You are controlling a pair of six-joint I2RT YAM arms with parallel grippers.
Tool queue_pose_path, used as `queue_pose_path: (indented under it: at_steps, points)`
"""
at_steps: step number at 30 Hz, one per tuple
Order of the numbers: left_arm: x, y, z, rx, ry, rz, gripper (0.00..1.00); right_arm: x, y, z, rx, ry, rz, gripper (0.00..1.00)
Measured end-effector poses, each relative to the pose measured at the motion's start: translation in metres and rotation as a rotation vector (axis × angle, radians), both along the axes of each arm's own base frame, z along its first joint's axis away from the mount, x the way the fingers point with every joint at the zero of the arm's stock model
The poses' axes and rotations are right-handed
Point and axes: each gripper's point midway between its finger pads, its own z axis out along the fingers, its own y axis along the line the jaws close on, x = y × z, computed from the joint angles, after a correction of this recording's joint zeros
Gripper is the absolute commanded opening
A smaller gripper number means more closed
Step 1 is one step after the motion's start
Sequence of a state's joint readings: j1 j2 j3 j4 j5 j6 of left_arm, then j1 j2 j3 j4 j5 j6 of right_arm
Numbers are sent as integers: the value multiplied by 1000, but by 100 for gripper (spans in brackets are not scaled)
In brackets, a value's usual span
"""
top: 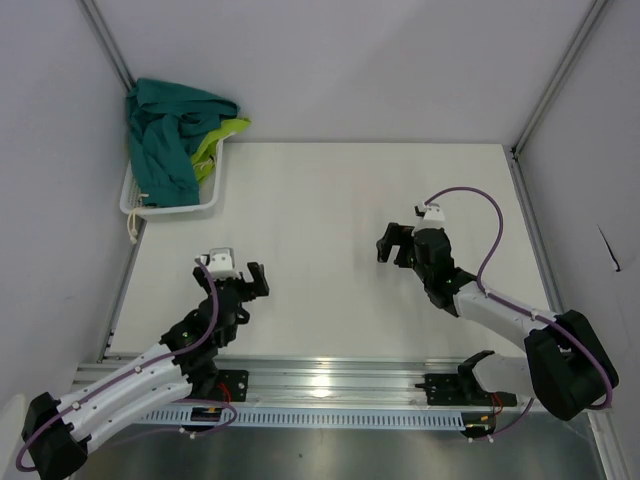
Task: Fold and stack the shorts
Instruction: Grab the shorts from the pile
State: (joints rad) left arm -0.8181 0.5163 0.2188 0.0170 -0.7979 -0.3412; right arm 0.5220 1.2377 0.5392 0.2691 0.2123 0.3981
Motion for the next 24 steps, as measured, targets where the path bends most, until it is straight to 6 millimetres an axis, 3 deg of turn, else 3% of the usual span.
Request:
queue_pose_path:
  at_steps: [6,12,19,24]
  points:
    - [-2,7,5,-48,43,75,99,0,0,2,-4,-6,3,99]
    - [4,13,33,-116,57,154,99,0,0,2,-4,-6,4,99]
    - [49,72,91,-212,44,385,99,0,1,2,1,-9,11,100]
    - [97,97,109,-236,123,465,99,0,3,2,4,-7,17,99]
